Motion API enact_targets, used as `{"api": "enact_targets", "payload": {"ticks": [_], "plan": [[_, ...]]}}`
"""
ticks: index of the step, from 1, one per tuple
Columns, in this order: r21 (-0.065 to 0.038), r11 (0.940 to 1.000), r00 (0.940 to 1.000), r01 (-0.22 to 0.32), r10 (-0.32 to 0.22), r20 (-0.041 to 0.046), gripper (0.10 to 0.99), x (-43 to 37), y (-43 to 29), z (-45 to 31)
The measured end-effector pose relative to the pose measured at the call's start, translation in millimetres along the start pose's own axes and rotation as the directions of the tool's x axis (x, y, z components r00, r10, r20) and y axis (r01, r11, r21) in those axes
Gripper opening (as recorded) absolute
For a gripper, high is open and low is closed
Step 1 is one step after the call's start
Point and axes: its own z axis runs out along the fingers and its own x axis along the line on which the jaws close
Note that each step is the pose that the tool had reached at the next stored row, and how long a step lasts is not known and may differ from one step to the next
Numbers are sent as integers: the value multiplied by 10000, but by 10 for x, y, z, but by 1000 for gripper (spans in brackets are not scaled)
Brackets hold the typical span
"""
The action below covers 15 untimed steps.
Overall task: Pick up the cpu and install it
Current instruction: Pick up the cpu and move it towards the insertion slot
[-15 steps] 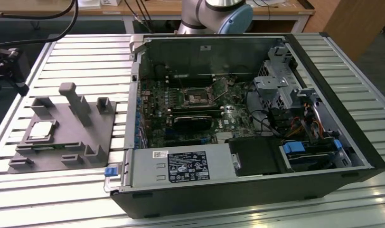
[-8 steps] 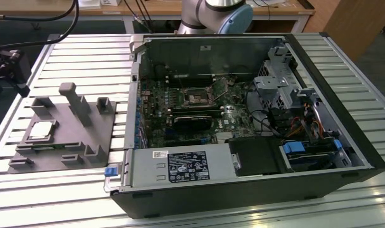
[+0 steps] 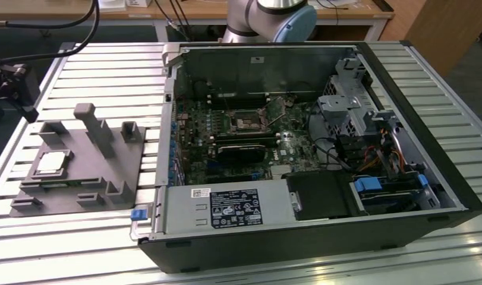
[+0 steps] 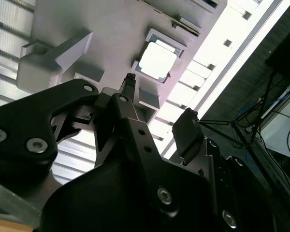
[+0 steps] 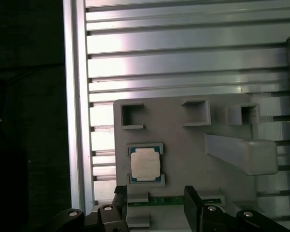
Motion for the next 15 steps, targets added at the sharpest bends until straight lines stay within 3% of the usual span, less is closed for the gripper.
{"api": "enact_targets", "payload": {"ticks": [15], "plan": [[0,10000,10000,0,0,0,588,-1,-2,41]]}}
